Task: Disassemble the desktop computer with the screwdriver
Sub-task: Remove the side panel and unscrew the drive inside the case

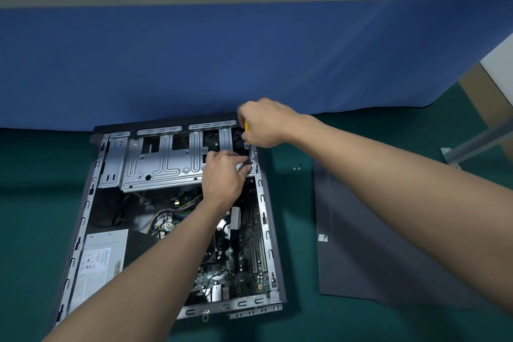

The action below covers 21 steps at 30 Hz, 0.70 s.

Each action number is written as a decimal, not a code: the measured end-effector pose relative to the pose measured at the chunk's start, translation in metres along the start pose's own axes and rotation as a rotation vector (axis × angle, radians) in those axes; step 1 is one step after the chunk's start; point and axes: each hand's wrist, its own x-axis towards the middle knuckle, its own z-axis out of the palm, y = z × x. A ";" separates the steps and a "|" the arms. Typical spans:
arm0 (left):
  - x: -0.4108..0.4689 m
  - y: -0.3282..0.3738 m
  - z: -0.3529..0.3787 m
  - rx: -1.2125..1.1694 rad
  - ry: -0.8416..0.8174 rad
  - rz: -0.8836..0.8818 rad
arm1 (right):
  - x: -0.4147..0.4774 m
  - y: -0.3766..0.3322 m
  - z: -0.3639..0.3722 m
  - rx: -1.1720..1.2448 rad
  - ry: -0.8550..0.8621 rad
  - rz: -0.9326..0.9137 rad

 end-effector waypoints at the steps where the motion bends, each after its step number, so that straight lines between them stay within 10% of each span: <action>1: 0.000 0.000 0.000 0.000 -0.001 -0.001 | -0.001 -0.001 0.000 0.004 -0.017 -0.009; 6: 0.000 0.001 0.000 0.005 0.000 -0.002 | -0.005 0.002 0.001 -0.149 0.076 0.003; 13: 0.001 0.003 0.000 -0.026 0.000 -0.032 | -0.018 0.016 -0.005 0.134 0.069 -0.086; 21: 0.002 0.014 -0.001 0.076 0.058 -0.009 | -0.055 0.056 0.009 0.783 0.438 0.255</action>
